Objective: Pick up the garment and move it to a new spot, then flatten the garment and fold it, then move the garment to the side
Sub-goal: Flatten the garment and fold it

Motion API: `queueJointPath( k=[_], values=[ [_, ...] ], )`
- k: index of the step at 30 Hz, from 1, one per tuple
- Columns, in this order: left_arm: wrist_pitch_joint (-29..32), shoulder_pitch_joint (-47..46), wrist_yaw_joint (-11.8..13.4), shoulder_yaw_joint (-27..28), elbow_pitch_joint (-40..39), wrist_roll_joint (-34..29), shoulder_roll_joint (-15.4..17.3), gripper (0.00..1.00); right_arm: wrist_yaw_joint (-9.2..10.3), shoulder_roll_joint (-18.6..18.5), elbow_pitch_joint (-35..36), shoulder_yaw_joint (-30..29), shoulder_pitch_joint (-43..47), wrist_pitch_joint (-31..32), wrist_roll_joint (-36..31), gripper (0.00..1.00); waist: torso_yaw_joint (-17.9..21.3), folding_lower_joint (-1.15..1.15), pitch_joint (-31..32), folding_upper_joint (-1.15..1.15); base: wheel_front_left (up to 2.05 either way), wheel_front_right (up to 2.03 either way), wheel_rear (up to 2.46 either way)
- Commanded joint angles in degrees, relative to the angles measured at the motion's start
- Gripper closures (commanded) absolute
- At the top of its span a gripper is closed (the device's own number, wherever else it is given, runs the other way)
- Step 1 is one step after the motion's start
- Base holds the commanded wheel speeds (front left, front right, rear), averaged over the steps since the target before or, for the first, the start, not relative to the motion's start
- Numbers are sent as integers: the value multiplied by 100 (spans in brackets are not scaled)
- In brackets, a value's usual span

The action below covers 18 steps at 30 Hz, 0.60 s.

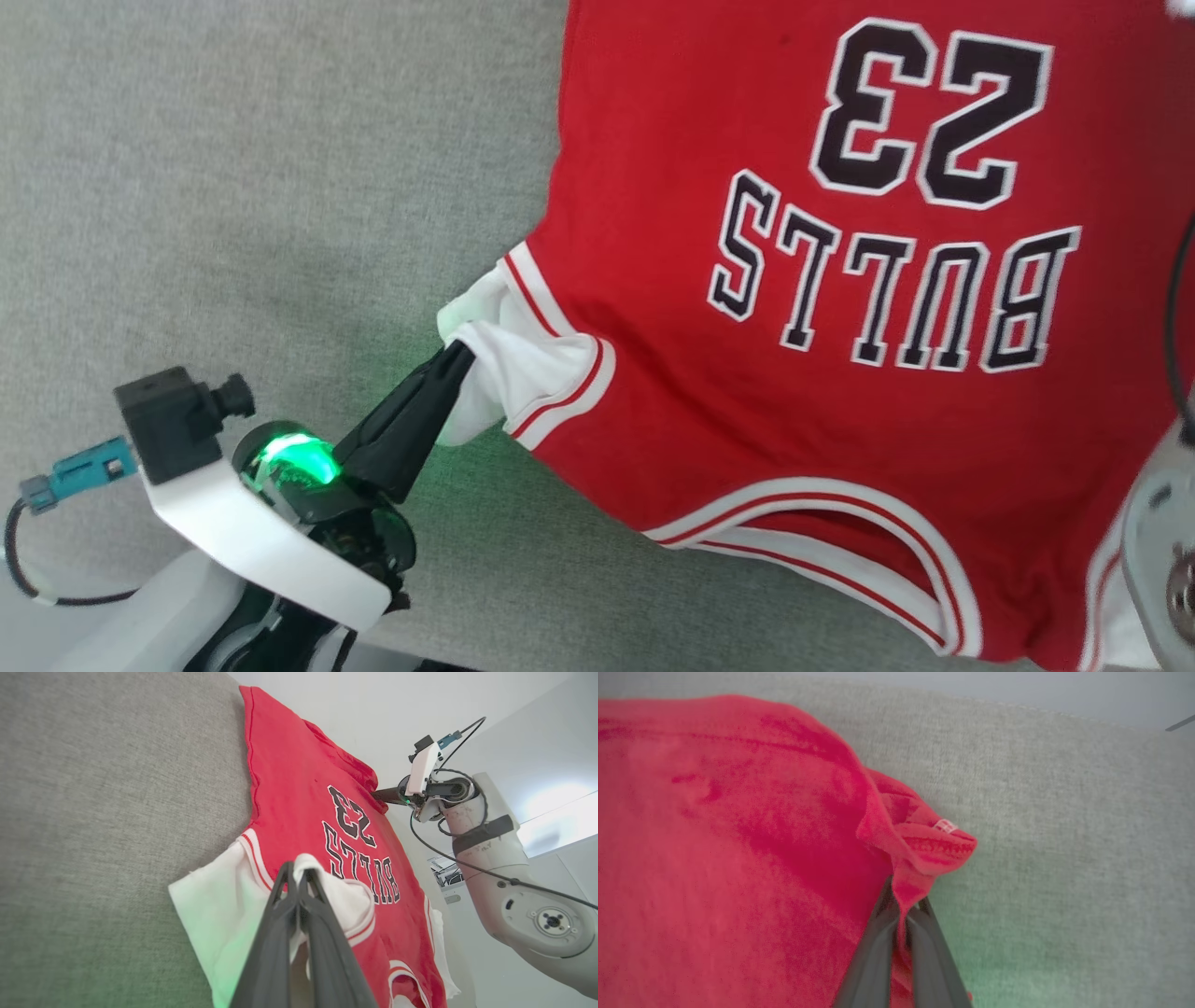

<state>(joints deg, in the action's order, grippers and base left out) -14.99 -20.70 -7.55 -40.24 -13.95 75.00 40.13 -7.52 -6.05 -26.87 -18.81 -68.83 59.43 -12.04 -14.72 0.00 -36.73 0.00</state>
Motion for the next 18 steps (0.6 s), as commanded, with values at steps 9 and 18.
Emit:
queueJointPath(
  k=[9,18],
  values=[
    [-26,542,13,287,160,-26,153,100,6,-1068,1586,1338,1900,977,2147,100,602,0,900,0,0,0,0],
    [-25,999,14,553,324,13,133,100,7,-1327,4469,1168,5074,1813,3511,100,897,0,1393,0,0,0,0]
  ],
)
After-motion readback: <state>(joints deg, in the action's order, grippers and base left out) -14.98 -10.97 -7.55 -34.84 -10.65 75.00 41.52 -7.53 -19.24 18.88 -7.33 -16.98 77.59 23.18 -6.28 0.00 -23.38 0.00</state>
